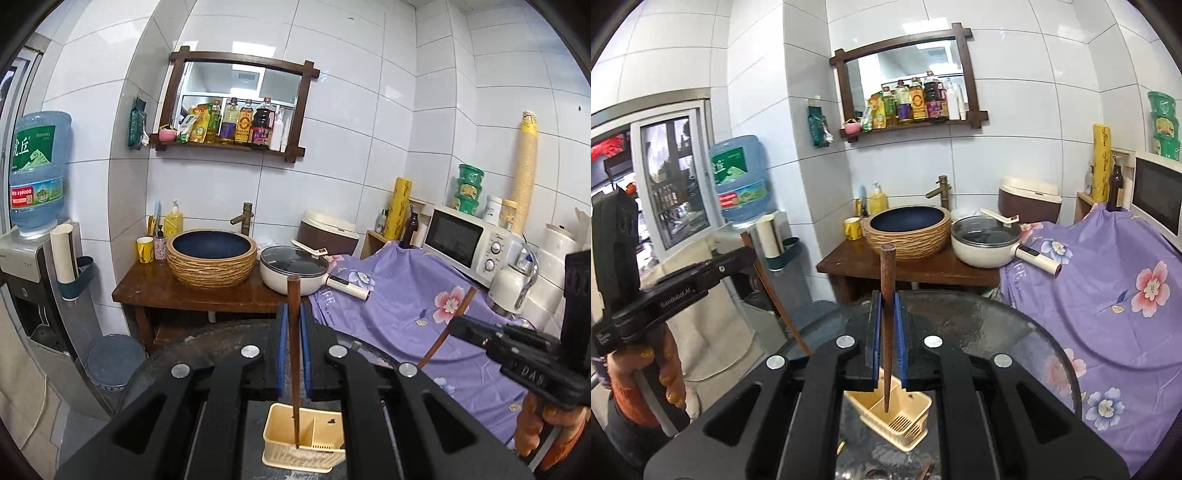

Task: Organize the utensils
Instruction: 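Lower the chopsticks into the holder and open both tools, then move both open tools back down to the utensils on the table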

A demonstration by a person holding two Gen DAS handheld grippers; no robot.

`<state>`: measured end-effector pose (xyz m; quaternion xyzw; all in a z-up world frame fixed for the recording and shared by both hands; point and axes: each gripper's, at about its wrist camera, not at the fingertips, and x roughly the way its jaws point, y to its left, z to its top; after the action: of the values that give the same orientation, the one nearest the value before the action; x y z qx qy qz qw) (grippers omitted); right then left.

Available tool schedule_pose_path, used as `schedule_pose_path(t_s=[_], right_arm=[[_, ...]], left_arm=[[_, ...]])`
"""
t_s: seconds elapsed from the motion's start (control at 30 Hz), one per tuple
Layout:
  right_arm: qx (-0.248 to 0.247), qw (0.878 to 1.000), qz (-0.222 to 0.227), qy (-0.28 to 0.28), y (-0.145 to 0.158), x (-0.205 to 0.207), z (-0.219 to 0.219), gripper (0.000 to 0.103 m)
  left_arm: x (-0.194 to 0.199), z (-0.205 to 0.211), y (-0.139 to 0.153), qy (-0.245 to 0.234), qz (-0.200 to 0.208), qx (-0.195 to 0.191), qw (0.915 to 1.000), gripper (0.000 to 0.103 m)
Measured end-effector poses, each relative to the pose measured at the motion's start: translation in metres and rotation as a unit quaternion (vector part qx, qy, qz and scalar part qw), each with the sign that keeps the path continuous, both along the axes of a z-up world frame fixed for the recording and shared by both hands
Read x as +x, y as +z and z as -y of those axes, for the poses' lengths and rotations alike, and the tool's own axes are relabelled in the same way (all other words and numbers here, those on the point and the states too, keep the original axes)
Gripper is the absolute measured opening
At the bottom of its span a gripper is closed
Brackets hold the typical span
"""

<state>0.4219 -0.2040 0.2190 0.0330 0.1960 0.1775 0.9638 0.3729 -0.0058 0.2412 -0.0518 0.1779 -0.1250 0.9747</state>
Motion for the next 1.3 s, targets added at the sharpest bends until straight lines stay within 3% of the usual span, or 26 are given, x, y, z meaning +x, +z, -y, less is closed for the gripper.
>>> schedule_pose_path(t_s=[0.27, 0.47, 1.17, 1.23, 1.3], right_arm=[[-0.02, 0.999, -0.034, -0.022, -0.068, 0.033, -0.011, 0.008], [-0.021, 0.998, -0.059, -0.029, -0.109, 0.047, -0.009, 0.008], [-0.016, 0.995, -0.085, -0.052, -0.146, 0.063, -0.003, 0.008], [-0.019, 0.995, -0.083, -0.048, -0.148, 0.061, -0.003, 0.011], [-0.025, 0.995, -0.075, -0.054, -0.149, 0.055, -0.003, 0.031]], left_arm=[[0.044, 0.01, -0.064, 0.013, -0.051, -0.003, 0.9986, 0.007], [0.055, 0.01, -0.109, 0.011, -0.088, -0.001, 0.9961, 0.007], [0.067, 0.009, -0.153, 0.01, -0.13, 0.005, 0.9915, 0.007], [0.064, 0.008, -0.152, 0.004, -0.127, 0.0, 0.9919, 0.014], [0.058, 0.006, -0.15, 0.003, -0.12, -0.005, 0.9928, 0.048]])
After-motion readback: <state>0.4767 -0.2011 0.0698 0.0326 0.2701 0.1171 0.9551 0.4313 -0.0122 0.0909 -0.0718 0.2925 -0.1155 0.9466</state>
